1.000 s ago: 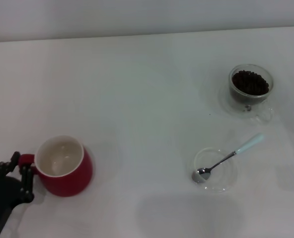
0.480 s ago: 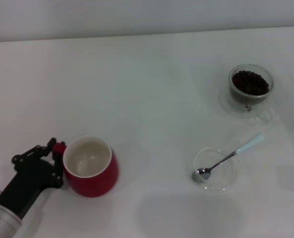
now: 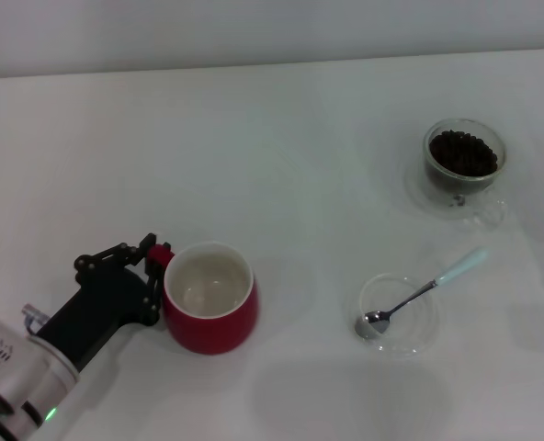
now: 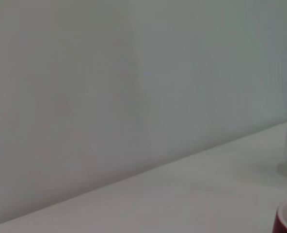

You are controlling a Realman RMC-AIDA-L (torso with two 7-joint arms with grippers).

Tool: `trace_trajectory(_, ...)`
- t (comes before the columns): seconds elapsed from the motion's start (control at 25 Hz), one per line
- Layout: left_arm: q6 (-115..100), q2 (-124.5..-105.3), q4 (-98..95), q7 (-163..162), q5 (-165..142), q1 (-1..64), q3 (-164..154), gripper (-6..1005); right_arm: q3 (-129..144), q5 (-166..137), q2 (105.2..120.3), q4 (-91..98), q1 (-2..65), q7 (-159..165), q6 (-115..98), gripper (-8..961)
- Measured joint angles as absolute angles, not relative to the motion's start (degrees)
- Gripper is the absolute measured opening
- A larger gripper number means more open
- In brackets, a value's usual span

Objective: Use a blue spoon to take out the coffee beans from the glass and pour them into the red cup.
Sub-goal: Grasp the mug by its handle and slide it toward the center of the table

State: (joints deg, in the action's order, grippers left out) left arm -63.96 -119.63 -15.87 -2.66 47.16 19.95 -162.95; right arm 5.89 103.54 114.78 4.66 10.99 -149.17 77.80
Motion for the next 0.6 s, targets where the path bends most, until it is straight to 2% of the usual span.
trace_trajectory(0.6,-58.40,-119.62,-17.77,-3.06,46.51,24.32,-162.95,143,5.89,103.63,114.87,4.66,11.08,-149.10,77.89,431)
